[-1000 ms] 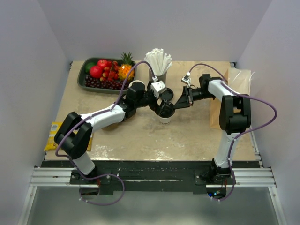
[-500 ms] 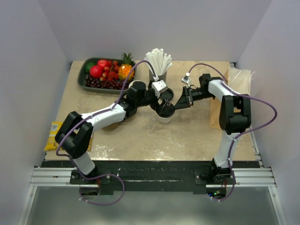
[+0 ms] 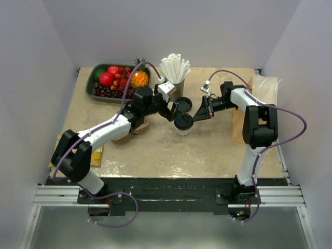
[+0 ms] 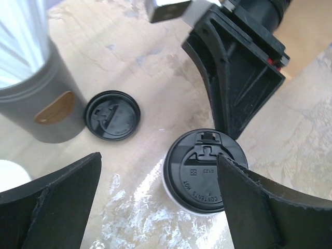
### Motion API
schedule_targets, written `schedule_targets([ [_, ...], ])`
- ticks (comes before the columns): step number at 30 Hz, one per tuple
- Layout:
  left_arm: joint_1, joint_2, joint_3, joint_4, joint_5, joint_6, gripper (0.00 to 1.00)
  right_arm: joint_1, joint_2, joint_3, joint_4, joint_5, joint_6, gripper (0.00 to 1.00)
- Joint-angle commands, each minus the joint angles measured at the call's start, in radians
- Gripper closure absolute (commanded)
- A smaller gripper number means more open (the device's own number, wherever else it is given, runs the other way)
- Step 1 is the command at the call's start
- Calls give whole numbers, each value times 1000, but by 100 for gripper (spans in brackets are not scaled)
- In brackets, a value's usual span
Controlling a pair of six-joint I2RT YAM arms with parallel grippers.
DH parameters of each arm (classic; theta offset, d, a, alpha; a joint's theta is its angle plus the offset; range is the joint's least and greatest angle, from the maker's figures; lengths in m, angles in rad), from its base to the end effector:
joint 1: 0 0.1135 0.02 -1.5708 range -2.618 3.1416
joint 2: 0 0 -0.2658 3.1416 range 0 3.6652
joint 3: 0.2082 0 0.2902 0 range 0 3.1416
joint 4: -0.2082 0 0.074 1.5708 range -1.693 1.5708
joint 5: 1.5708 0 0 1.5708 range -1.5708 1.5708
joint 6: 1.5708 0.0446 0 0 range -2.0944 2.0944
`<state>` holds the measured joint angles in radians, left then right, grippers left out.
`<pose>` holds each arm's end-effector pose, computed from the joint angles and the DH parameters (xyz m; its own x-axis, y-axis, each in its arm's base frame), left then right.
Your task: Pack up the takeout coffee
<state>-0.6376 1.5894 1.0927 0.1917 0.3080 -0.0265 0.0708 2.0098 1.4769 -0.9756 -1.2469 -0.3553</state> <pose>0.3248 -0.2575 0.2617 -0.2624 0.1630 -0.9511 0.7929 0.5981 -0.1163 0.4095 0.0714 0.1735 -0.9051 -0.1752 -0.3875 -0.4226 0.2692 0.8654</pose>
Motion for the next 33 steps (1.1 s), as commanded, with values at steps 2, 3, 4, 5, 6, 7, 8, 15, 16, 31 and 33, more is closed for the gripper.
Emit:
schedule_targets([
  [2,16,-32,-16,17,-6,-36,4,-5,-13,28,18,12,18,68],
  [3,16,-19,-11,20,-1,-39,4,-5,-16,28,32,15,24,68],
  [4,15,-11,-7,22,3,-44,4,-3,-16,29,35,20,32,68],
  [5,16,-2,-2,22,6,-47,4,-5,-14,34,38,20,35,68],
  [6,16,13,1,18,3,-52,4,-5,-13,37,38,21,35,68],
  [7,16,21,1,17,3,-58,4,-5,-11,39,37,23,36,68],
  [8,16,26,3,17,3,-58,4,-5,-11,43,35,23,35,68],
  [15,16,44,-8,20,14,-72,4,-5,-3,42,40,27,41,68],
  [16,15,46,-8,20,19,-72,4,-5,-2,40,41,26,45,68],
  [31,16,90,7,0,56,-27,3,-5,-32,20,121,79,100,65],
  [33,15,116,28,-3,51,-20,3,-5,-49,10,164,84,122,64],
])
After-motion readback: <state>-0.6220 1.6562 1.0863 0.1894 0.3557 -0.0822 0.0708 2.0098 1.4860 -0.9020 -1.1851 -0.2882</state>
